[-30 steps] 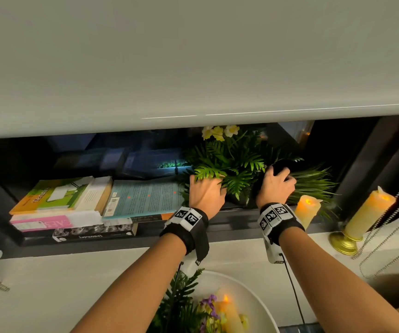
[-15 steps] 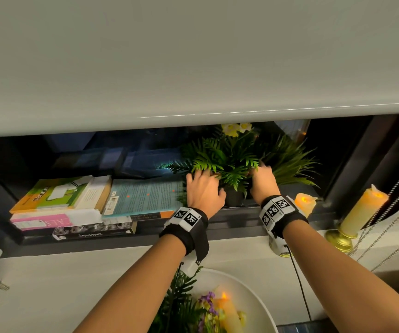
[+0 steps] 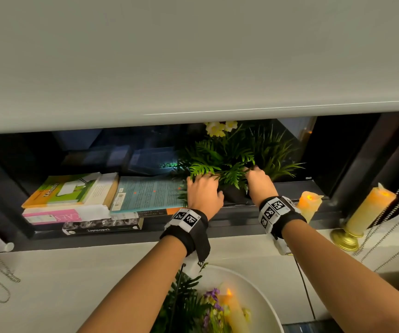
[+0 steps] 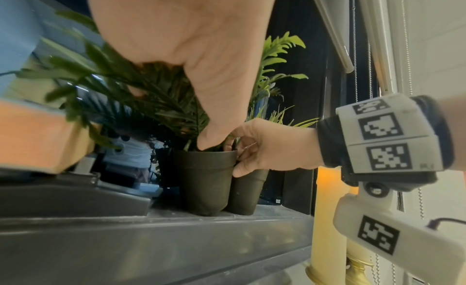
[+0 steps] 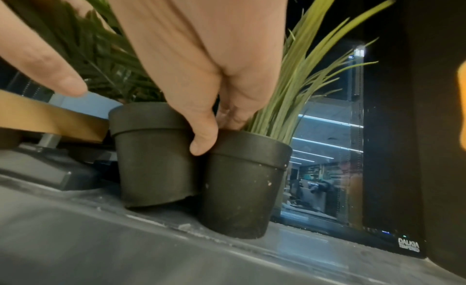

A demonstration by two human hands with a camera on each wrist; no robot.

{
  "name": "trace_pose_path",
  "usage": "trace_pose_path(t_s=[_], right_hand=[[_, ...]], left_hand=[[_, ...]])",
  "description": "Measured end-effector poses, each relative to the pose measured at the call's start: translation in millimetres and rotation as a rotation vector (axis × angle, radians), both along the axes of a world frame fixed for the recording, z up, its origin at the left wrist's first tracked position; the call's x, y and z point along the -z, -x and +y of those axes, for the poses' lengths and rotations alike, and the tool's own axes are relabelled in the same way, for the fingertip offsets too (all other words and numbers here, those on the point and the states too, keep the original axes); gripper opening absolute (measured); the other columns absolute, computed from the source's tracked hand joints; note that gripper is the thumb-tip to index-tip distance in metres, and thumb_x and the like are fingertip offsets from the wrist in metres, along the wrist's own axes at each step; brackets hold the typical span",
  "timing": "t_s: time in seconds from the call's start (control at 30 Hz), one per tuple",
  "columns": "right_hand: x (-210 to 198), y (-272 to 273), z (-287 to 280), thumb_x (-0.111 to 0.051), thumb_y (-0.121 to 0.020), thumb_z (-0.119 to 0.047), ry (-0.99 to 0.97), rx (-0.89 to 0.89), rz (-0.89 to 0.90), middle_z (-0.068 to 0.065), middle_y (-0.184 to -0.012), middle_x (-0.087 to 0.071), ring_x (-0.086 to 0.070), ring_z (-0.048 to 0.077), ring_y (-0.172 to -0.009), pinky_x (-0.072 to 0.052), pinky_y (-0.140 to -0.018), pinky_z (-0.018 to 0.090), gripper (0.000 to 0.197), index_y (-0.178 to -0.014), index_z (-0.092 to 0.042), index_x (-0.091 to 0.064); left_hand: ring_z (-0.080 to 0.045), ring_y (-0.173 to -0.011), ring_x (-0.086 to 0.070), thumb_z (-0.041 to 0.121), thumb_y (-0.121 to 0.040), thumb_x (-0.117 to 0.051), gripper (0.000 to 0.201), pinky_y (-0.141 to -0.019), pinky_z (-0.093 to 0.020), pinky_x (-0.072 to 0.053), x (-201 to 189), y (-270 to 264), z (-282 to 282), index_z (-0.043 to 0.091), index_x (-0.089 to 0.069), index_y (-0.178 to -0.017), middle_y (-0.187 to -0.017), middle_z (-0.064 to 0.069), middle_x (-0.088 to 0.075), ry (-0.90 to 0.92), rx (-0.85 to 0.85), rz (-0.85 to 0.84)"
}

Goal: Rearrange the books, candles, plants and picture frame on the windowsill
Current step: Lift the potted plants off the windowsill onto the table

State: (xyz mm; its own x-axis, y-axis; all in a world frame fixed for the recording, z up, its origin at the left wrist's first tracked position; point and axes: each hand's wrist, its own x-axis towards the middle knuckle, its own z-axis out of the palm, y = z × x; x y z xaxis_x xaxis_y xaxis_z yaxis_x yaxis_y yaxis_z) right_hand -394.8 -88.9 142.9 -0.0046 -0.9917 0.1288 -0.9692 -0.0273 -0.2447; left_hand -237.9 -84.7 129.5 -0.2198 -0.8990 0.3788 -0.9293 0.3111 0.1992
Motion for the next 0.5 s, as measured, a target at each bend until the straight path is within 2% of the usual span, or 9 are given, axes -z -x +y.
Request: trace_pose_path(t_s=[0.13,0.27,0.4,0.5], right_hand=[[0.4,-0.8,-0.1,-0.045,-0.084,0.01,-0.003,0.001,0.054,0.023,-0.116,-0.055,-0.056,0.044,-0.106,-0.046,-0.086,0.047,0.052,-0.132,-0.011,-0.046],[2.1,0.9,-2.3,-0.054,-0.088,-0.002,-0.032,0.027,0.071,0.022,-0.118,-0.056,-0.054,0.04,-0.109,-0.046,-0.091,0.044,0.032,-0.121,-0.003,-0.054],[3.6,2.8,-0.4,-0.05,-0.092,-0.005,-0.029,0.011,0.112,0.022,-0.119,-0.054,-0.053,0.04,-0.109,-0.043,-0.09,0.042,0.029,-0.12,0.0,-0.055],[-0.4,3.6,-0.2,-0.055,-0.088,-0.005,0.017,-0.017,0.089,0.02,-0.11,-0.059,-0.058,0.039,-0.102,-0.047,-0.084,0.04,0.023,-0.111,-0.002,-0.06]], left_hand=[[-0.026,-0.114,-0.052,0.029,-0.082,-0.058,0.035,-0.103,-0.045,-0.032,1.4,-5.7,2.4,0.019,-0.062,-0.116,-0.117,-0.003,-0.063,-0.009,0.026,-0.021],[-0.026,-0.108,-0.054,0.031,-0.083,-0.058,0.025,-0.102,-0.042,-0.03,0.4,-9.6,3.5,0.019,-0.066,-0.104,-0.107,-0.002,-0.065,0.006,0.047,-0.009],[-0.025,-0.099,-0.059,0.035,-0.086,-0.057,0.022,-0.098,-0.04,-0.029,-0.1,-15.2,5.1,0.02,-0.068,-0.097,-0.094,-0.001,-0.069,0.026,0.071,0.008],[-0.026,-0.102,-0.058,0.034,-0.088,-0.057,0.022,-0.094,-0.04,-0.029,-4.1,-20.7,7.3,0.019,-0.07,-0.099,-0.098,-0.002,-0.069,0.078,0.092,0.04]])
